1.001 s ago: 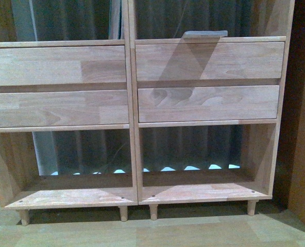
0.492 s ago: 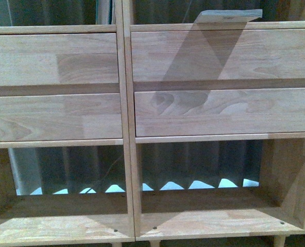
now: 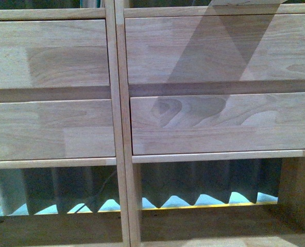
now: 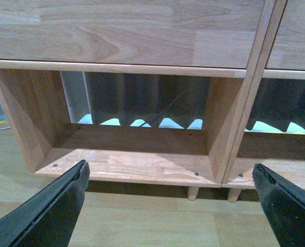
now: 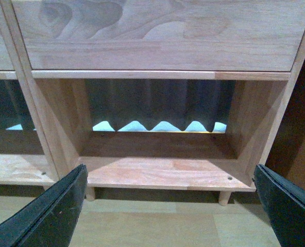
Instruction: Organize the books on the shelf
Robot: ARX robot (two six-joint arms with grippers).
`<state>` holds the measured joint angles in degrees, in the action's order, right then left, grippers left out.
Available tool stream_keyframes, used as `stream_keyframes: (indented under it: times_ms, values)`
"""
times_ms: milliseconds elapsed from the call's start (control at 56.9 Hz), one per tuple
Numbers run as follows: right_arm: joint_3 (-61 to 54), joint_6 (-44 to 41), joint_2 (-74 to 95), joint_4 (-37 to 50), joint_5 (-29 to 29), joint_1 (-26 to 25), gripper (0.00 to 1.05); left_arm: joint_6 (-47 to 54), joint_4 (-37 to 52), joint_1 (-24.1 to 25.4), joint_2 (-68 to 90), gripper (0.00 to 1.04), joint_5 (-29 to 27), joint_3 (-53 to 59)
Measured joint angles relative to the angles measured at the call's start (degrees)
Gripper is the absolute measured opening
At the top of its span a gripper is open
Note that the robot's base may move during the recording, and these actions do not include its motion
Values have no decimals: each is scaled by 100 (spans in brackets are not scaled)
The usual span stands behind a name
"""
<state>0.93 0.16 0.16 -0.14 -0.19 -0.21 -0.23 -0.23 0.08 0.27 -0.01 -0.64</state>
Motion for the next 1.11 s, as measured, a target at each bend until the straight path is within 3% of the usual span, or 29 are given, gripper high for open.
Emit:
stream_keyframes:
  times_ms: [1107]
  values:
    - [0,0,0,0,0,0,98,0,0,0,-2,98,0,0]
